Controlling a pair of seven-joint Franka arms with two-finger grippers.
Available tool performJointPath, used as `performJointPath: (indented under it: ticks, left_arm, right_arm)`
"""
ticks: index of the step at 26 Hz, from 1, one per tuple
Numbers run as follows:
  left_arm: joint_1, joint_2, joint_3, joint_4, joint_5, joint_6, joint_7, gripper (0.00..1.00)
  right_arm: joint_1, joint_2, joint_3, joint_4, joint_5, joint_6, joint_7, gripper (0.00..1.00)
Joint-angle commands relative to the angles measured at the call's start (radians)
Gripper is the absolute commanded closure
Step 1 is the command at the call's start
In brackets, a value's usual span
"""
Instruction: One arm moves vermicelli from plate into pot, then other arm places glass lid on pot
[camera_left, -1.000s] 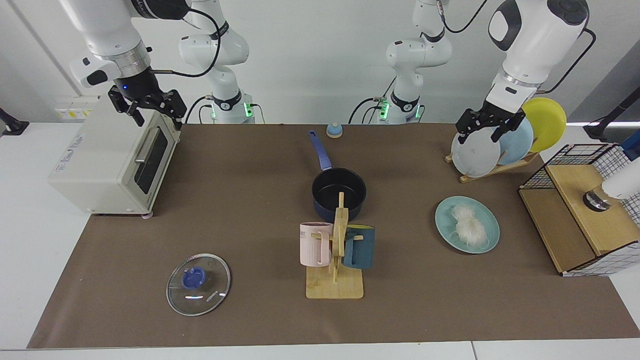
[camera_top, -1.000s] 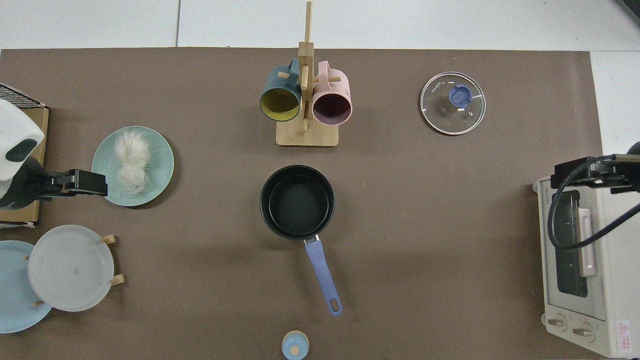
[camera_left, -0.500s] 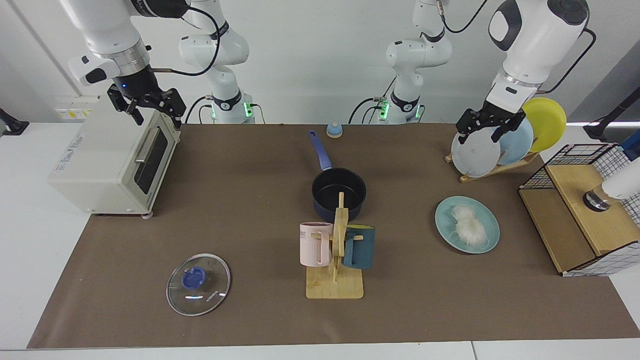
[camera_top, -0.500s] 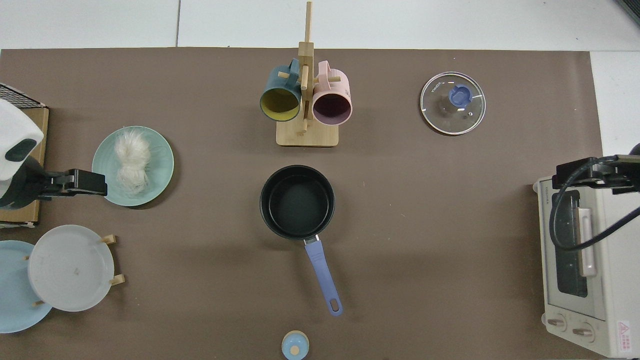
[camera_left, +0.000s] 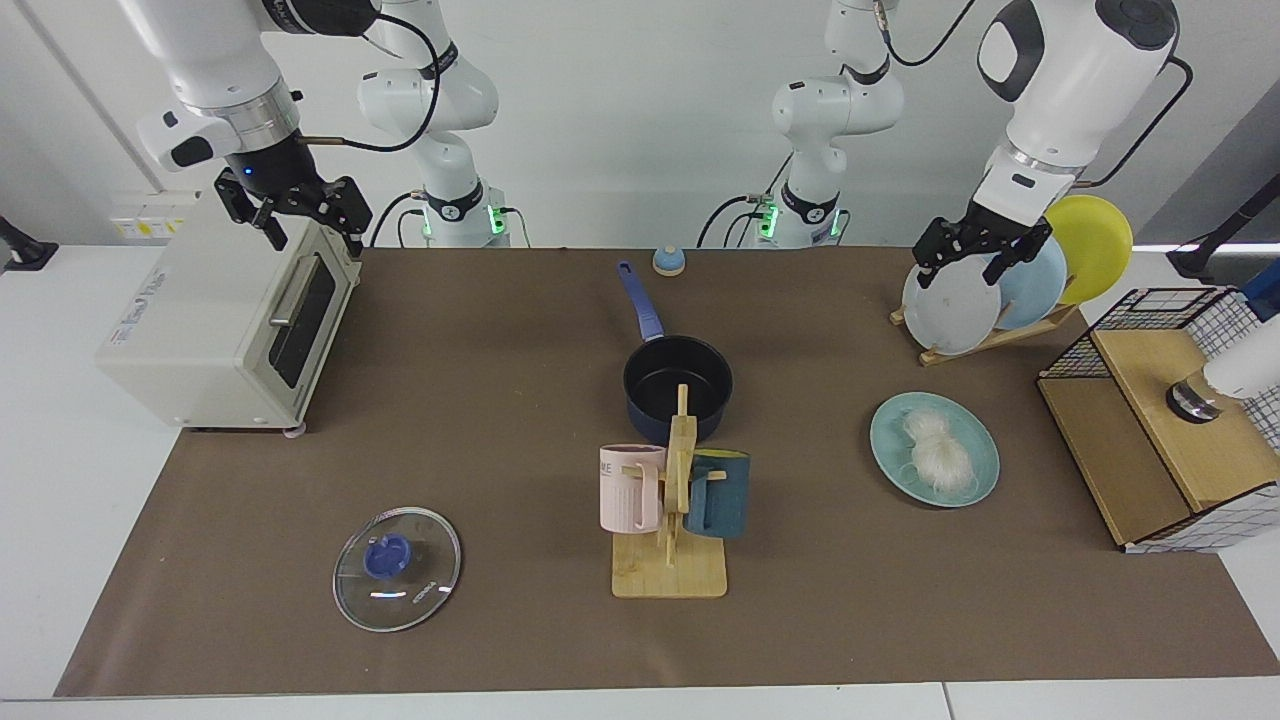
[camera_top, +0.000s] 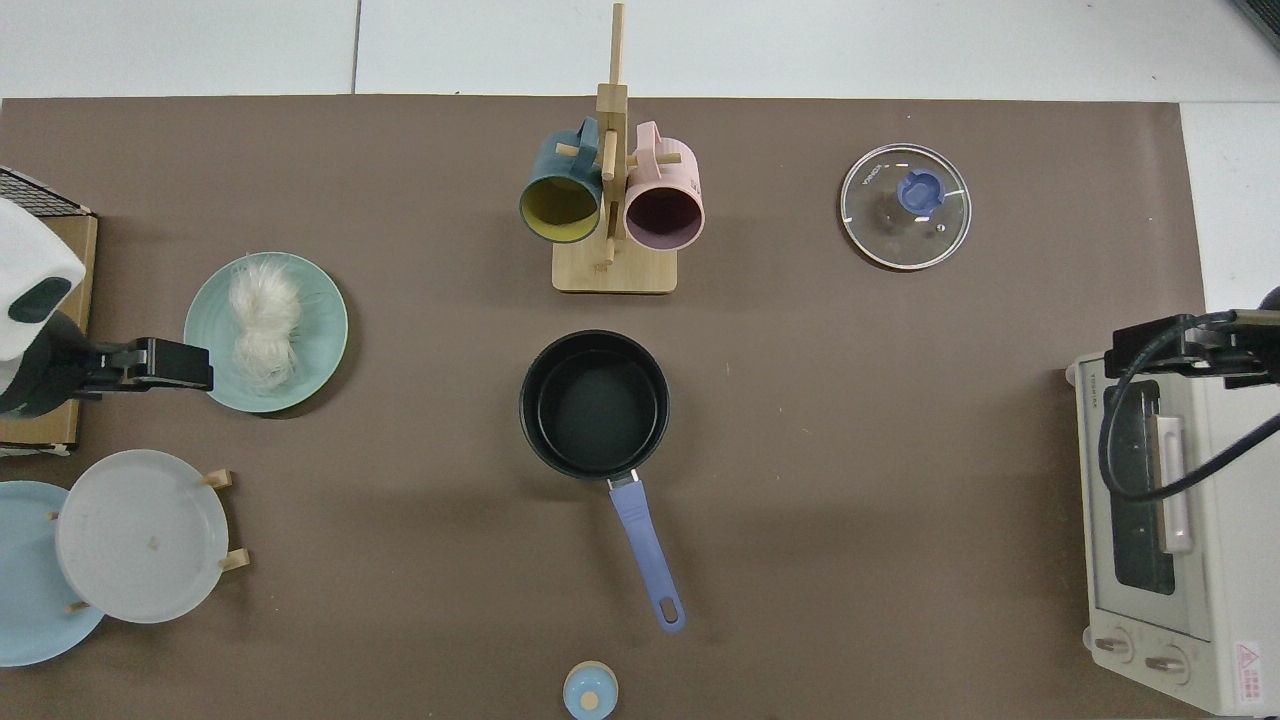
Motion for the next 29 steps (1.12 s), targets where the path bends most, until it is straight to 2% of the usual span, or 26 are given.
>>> performJointPath:
  ticks: [1,8,15,18,24,29]
  left_arm:
    - [-0.012,0.024,0.015,0.048,-0.007,0.017,0.009,0.0]
    - [-0.01,0.152,0.057,0.197,-0.002,-0.003,0.014,0.0]
    - [-0.005,0.298,0.059,0.292,-0.002,0.03,0.08,0.0]
    - [-0.004,0.349,0.059,0.298,-0.006,0.095,0.078,0.0]
    - [0.002,0.462,0.062,0.298,-0.001,0.224,0.074,0.0]
    - [0.007,0.527,0.062,0.295,-0.001,0.261,0.046,0.0]
  right_arm:
    - [-0.011,-0.004,0.007,-0.001,0.005,0.004,0.0,0.01]
    - [-0.013,-0.005,0.007,-0.001,0.006,-0.001,-0.01,0.01]
    - [-0.016,-0.001,0.007,0.008,0.009,0.004,-0.022,0.01]
    - [-0.022,0.025,0.007,0.049,-0.005,0.002,-0.022,0.01]
    - [-0.024,0.148,0.015,0.167,-0.006,-0.001,-0.022,0.01]
    - [-0.024,0.272,0.018,0.297,-0.006,-0.004,-0.022,0.01]
